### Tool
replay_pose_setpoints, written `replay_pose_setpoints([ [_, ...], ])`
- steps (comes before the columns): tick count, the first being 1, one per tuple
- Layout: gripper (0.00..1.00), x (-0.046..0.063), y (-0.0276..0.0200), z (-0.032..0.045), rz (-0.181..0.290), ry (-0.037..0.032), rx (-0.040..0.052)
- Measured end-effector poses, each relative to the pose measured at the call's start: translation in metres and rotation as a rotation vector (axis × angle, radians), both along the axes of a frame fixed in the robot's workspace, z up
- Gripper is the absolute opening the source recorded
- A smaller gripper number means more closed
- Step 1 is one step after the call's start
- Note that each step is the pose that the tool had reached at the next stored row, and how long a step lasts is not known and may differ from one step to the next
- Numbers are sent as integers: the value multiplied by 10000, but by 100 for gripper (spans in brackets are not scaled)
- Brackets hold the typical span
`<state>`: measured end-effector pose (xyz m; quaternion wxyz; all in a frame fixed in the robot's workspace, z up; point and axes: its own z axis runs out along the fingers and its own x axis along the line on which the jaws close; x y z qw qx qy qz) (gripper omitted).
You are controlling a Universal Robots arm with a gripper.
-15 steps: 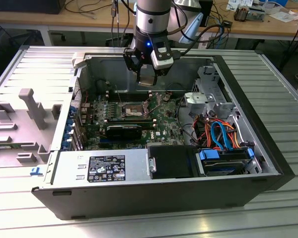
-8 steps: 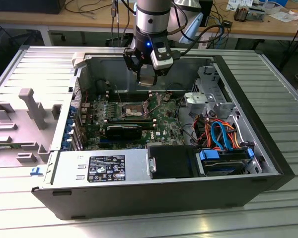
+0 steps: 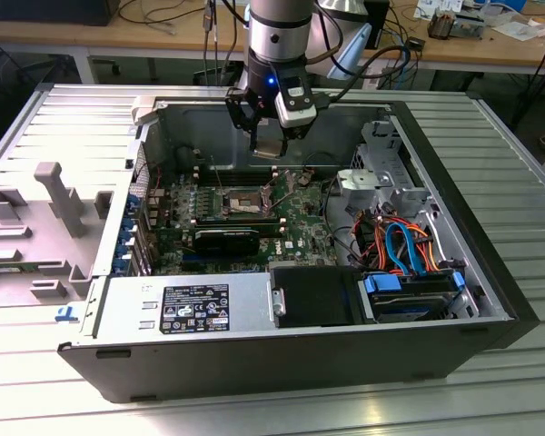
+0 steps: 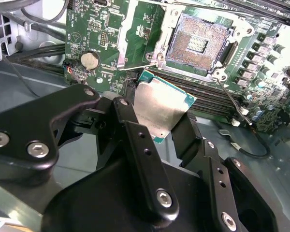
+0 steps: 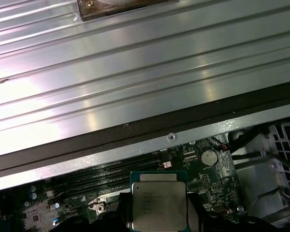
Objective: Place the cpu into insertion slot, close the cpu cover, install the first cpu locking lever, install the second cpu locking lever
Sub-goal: 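Place the cpu into insertion slot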
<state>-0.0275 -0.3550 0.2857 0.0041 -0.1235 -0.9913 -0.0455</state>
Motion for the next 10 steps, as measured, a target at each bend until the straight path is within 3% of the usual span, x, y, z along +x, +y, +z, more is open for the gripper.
replay_pose_setpoints([
  [10, 54, 0, 0, -1, -109, 0, 0],
])
